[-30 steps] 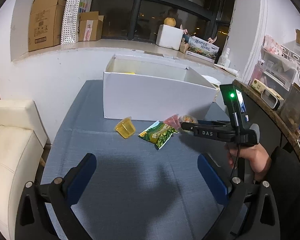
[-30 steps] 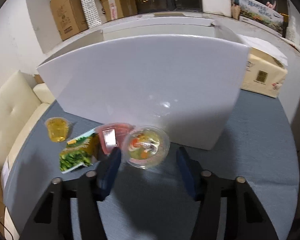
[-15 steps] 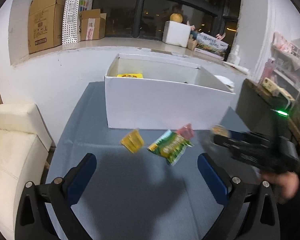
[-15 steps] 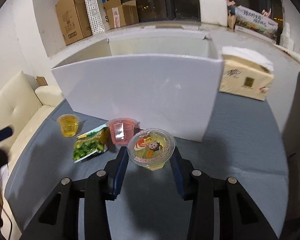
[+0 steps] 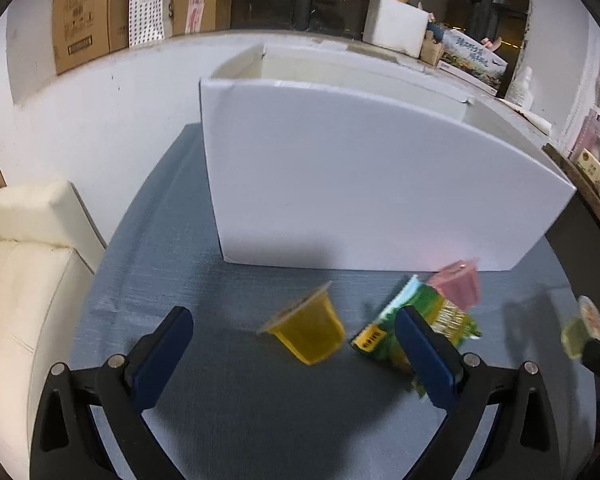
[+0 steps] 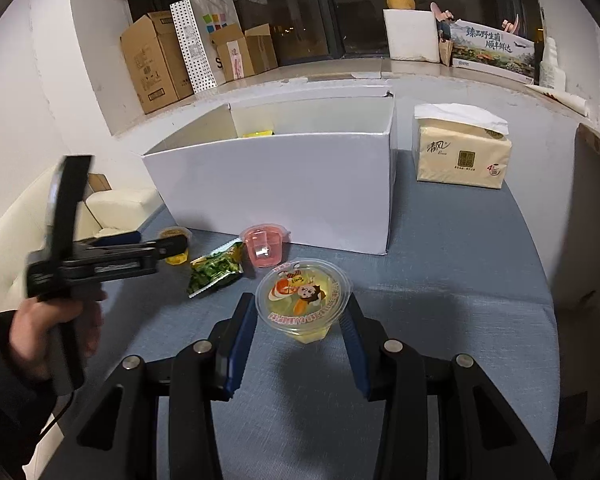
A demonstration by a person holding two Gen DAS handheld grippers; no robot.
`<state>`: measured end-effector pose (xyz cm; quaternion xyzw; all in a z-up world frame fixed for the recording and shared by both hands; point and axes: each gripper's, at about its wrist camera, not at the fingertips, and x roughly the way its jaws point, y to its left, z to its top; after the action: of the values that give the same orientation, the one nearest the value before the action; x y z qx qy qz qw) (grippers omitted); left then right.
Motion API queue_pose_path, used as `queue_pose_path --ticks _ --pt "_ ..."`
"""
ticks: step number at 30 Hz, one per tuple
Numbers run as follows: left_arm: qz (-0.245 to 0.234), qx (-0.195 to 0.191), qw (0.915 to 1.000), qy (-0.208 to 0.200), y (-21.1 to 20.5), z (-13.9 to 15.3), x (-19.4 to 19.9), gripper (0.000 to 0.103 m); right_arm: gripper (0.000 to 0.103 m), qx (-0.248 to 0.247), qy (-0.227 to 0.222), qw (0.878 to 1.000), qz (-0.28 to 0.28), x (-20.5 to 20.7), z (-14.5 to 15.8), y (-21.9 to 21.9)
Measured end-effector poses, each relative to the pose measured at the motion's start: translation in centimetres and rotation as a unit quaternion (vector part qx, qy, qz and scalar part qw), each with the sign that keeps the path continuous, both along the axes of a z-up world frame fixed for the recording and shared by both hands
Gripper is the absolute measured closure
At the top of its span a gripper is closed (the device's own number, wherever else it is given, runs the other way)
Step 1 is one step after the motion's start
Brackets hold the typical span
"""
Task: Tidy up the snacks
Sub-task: 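Grasp the yellow jelly cup with the left gripper while the right lifts its cup, then carry both jelly cups over the white box and open both grippers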
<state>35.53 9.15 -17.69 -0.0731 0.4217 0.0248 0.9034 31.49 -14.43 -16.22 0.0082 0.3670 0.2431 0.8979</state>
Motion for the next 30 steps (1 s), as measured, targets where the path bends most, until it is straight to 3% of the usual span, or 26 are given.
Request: queue_pose_path --ticks 3,5,6,7,13,18,24,30 --pt "-0.006 0.010 0.9999 0.005 -0.1 -0.6 0.4 0.013 0.057 0.005 -0.001 1.000 0.000 0.0 0.0 -0.2" --pt "-0.013 0.004 0.9998 0.015 -0.1 -1.1 0.9 0.030 0.057 0.009 0.002 1.000 -0.003 0.0 -0.1 -0.3" --pt "-0.017 0.001 0.9997 0.018 -0.1 -1.2 1.0 0.050 0.057 0.011 0.004 1.000 -0.002 0.0 -0.2 -0.3" --pt "-0.018 0.005 0.9997 0.018 -0.2 -1.3 1.1 0.052 0.057 0.011 0.005 1.000 -0.002 0.0 -0.3 -0.3" --pt "-0.027 -0.006 0.9996 0.007 -0.3 -0.8 0.6 0.053 0.057 0.014 0.008 1.000 -0.003 0.0 -0.6 -0.2" --pt "-0.043 0.007 0.9988 -0.021 -1.3 1.7 -1.1 0.052 0.057 0.020 -0.001 1.000 -0.002 0.2 0.1 0.3" --pt "-0.065 0.013 0.9951 -0.074 -2.1 7.5 -2.2 0.052 0.057 0.030 -0.027 0.999 -0.005 1.5 2.7 0.8" --pt "-0.075 0.009 0.9908 -0.113 -2.0 13.1 0.4 0.052 0.057 0.032 -0.067 0.997 -0.011 5.5 7.0 1.6"
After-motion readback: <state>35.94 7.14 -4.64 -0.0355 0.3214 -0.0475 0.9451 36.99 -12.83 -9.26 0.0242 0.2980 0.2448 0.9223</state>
